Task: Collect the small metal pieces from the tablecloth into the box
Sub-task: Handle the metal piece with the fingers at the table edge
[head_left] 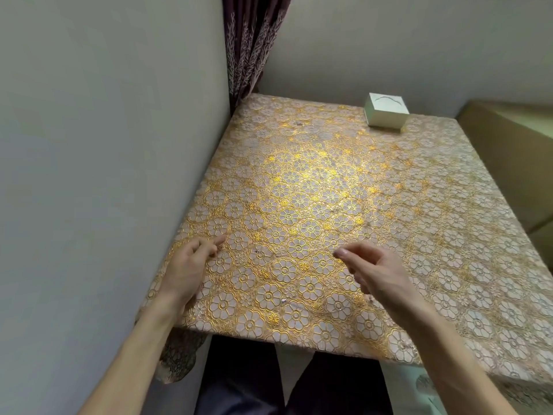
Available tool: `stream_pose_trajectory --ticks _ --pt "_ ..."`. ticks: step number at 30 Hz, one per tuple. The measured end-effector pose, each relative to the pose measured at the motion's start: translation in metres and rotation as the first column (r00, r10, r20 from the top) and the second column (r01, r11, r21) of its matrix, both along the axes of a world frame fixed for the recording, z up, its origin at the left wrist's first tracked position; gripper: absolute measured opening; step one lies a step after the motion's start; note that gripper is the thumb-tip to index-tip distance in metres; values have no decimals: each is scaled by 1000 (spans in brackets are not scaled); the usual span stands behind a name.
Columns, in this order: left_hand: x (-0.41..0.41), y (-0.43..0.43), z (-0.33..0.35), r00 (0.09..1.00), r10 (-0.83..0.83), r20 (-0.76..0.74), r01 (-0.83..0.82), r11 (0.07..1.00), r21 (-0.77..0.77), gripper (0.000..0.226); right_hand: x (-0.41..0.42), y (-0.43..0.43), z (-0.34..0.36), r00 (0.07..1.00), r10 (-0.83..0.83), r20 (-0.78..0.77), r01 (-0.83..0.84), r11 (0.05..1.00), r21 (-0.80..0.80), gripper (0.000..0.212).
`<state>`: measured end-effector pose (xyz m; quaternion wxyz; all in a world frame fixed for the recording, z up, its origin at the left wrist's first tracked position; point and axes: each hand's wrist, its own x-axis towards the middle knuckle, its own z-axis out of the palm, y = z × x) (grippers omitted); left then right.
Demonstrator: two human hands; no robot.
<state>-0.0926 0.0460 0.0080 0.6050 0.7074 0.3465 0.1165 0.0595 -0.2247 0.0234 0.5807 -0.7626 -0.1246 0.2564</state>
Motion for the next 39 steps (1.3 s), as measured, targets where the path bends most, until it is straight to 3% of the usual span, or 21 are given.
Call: stream_pose_trajectory --ticks 3,7,14,17,20,22,25,29,32,39 --pt "3 3 1 999 20 32 -20 1000 -15 25 -10 -3 -15 999 5 37 -2 996 -88 13" --pt "14 9 2 1000 18 9 -19 999 32 24 -23 -8 -34 964 44 263 36 956 -291 13" --pt "16 13 -9 986 24 -167 53 896 442 19 -28 -5 -29 936 40 349 73 949 -306 11" --pt "14 11 -14 977 -36 -209 147 827 543 17 -28 -5 -27 972 11 234 46 971 -234 11" --pt "8 0 -15 954 -7 -299 216 707 673 26 -31 -6 -23 998 -54 -21 53 998 -41 12" --pt "1 -19 -10 975 9 -220 161 657 736 31 -33 -6 -19 982 -74 -173 91 992 90 13" --pt "-6 -70 -4 967 -224 -123 248 706 663 22 -33 -4 -11 939 -52 -340 129 969 209 20" --pt "12 -133 -18 847 -518 -117 515 747 421 33 -32 1 -1 885 -39 -464 191 939 285 22" --pt "31 -157 -25 806 -576 -136 584 736 341 39 -30 1 3 846 -45 -531 254 910 328 16" --pt "33 -158 -21 822 -561 -98 565 781 268 13 -24 -13 -1 804 -105 -585 352 876 328 31"
